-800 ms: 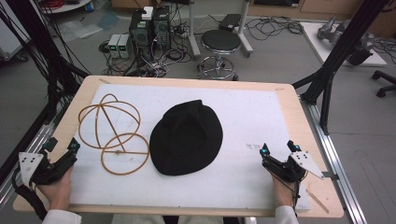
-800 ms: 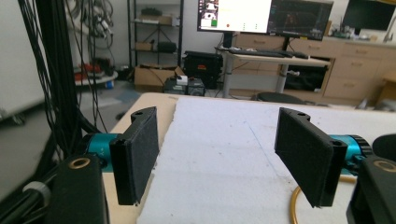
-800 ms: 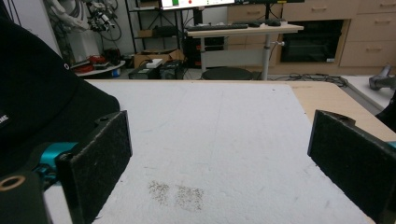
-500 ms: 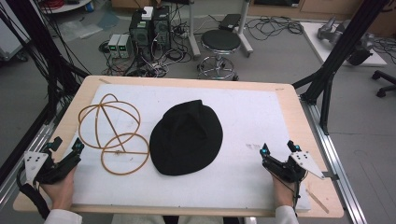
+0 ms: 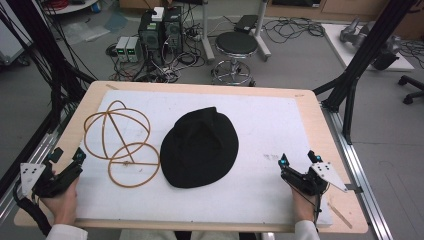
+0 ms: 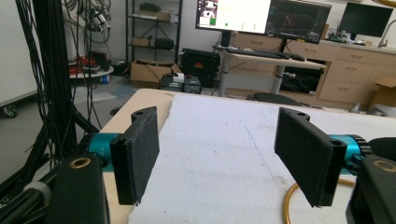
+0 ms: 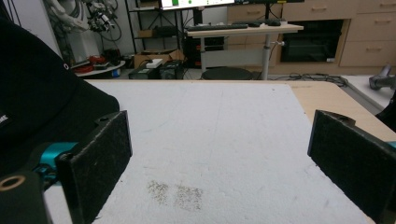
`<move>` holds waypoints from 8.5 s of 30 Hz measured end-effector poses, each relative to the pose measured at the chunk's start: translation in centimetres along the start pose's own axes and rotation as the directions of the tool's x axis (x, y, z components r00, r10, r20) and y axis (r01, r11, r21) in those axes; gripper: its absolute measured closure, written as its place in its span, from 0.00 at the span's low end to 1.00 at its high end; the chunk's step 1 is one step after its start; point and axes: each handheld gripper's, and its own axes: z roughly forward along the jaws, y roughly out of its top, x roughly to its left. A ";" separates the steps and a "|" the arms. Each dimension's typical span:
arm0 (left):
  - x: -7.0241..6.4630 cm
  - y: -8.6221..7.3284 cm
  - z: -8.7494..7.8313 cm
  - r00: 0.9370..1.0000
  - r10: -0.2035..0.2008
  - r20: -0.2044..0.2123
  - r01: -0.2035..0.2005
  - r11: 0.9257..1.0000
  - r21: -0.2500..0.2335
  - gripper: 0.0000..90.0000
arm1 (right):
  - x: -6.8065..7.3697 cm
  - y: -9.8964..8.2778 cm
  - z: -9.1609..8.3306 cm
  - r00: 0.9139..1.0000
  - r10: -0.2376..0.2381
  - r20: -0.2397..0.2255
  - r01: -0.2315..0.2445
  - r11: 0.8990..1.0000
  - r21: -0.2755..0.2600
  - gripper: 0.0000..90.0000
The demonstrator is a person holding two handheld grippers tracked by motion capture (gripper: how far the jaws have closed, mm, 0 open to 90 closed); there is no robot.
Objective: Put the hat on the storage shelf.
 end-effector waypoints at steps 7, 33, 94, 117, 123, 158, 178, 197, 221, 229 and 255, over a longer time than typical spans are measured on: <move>0.2 0.0 0.0 1.000 -0.012 0.001 0.012 1.000 -0.003 0.34 | 0.1 0.1 0.1 1.000 0.004 0.002 -0.004 1.000 -0.010 0.06; -0.5 -0.1 0.2 0.999 0.034 0.017 -0.034 0.999 0.003 0.34 | 4.2 3.6 2.6 0.965 -0.094 -0.244 0.082 0.995 -0.058 0.06; -0.3 0.1 0.1 1.000 0.000 0.012 0.000 1.000 -0.004 0.34 | 18.3 3.2 12.3 0.799 -0.110 -0.591 0.236 0.962 0.140 0.51; -0.3 0.0 0.3 1.000 -0.008 0.020 0.007 1.000 0.010 0.34 | 17.4 3.5 11.8 0.811 -0.148 -0.567 0.258 0.959 0.119 0.96; -0.3 -0.1 0.4 0.999 -0.021 0.035 0.021 1.000 0.018 0.34 | 17.3 3.5 11.7 0.814 -0.129 -0.566 0.240 0.962 0.126 0.96; -0.4 -0.1 0.8 0.997 -0.052 0.060 0.051 0.998 0.029 0.35 | 15.0 8.0 7.6 0.844 -0.066 -0.532 0.032 0.997 -0.073 0.96; -0.2 0.0 0.5 0.996 -0.071 0.054 0.070 0.997 0.018 0.35 | 14.4 11.2 5.7 0.806 -0.021 -0.592 -0.138 0.965 -0.222 0.96; -0.2 -0.1 0.6 0.996 -0.071 0.060 0.070 0.997 0.020 0.35 | 17.8 15.1 5.1 0.761 -0.080 -0.644 -0.135 0.951 -0.278 0.96; 0.2 0.0 0.6 0.993 -0.099 0.065 0.097 0.995 0.024 0.35 | 26.3 18.1 6.8 0.660 -0.091 -0.746 -0.160 0.953 -0.257 0.96; 0.2 0.0 0.5 0.993 -0.100 0.061 0.100 0.995 0.017 0.35 | 29.5 18.9 7.3 0.628 -0.113 -0.770 -0.152 0.953 -0.263 0.96; 0.1 0.1 0.2 0.992 -0.114 0.051 0.114 0.993 0.002 0.35 | 34.9 16.2 9.0 0.631 -0.104 -0.769 -0.027 0.987 -0.156 0.96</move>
